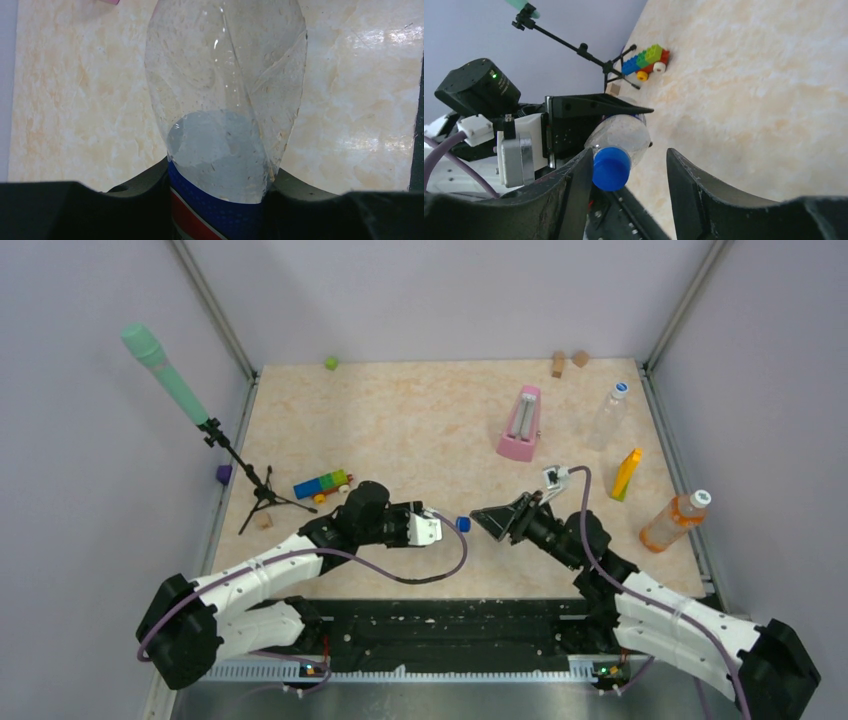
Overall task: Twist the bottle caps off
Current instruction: Unscrew the bottle cap from the plastic bottle.
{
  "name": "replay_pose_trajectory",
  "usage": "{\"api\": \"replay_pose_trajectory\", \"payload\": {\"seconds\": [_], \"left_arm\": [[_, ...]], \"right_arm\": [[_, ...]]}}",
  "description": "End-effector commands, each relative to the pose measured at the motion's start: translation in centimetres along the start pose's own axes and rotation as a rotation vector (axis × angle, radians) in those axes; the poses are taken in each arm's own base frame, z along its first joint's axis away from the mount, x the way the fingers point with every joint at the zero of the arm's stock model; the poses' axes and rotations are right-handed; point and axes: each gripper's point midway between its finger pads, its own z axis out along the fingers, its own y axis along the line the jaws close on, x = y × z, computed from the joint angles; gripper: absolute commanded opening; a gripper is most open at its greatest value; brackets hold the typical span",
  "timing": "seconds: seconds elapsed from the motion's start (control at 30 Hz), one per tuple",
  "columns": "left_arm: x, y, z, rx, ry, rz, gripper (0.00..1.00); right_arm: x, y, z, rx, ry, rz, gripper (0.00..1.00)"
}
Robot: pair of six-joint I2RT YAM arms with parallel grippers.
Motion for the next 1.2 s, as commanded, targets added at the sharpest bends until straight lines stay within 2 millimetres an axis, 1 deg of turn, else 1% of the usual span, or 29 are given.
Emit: {"api": "replay_pose_trajectory", "payload": {"seconds": [0.0,0.03,0.13,0.27,0.37,0.6,0.67,0.73,0.83,0.93,1.0,1.17], "left_arm": [[-2.0,1.8,-0.2,-0.060,-0.058,0.040,0.00],[-2.0,1.8,-0.2,-0.059,-0.058,0.041,0.00],[-2.0,1.8,-0.2,-0.062,-0.058,0.041,0.00],[-1.9,1.9,-0.2,-0.067,-0.051,0.040,0.00],[-1.8,1.8,-0.3,-0.068,-0.050,0.040,0.00],[-1.5,1.9,-0.2,-0.079,-0.034,0.031,0.00],[-1.3,2.0,-0.3,-0.084,-0.027,0.029,0.00],[-1.3,1.9,-0.3,-0.079,-0.028,0.032,0.00],[-1.5,1.8,-0.3,-0.075,-0.036,0.034,0.00],[-1.6,1.8,-0.3,-0.071,-0.042,0.037,0.00],[-1.6,1.7,-0.2,-0.067,-0.044,0.037,0.00],[-1.5,1.5,-0.1,-0.059,-0.045,0.036,0.00]], "right_arm": [[0.4,1.3,0.9,0.035,0.071,0.296,0.55],[0.5,2.0,0.9,0.000,0.083,0.314,0.55],[0.8,2.9,1.0,-0.056,0.096,0.350,0.55],[1.0,2.8,0.9,-0.059,0.102,0.364,0.57],[1.1,2.9,0.8,-0.063,0.109,0.359,0.54],[2.0,2.6,0.9,-0.049,0.149,0.352,0.51],[2.3,2.3,0.9,-0.042,0.156,0.346,0.48],[2.4,2.1,0.9,-0.034,0.157,0.336,0.47],[2.4,1.9,1.0,-0.027,0.155,0.325,0.41],[2.3,1.7,1.3,-0.016,0.151,0.315,0.41],[2.2,1.6,1.4,-0.007,0.148,0.309,0.39],[2.4,1.3,1.9,-0.003,0.154,0.294,0.38]]}}
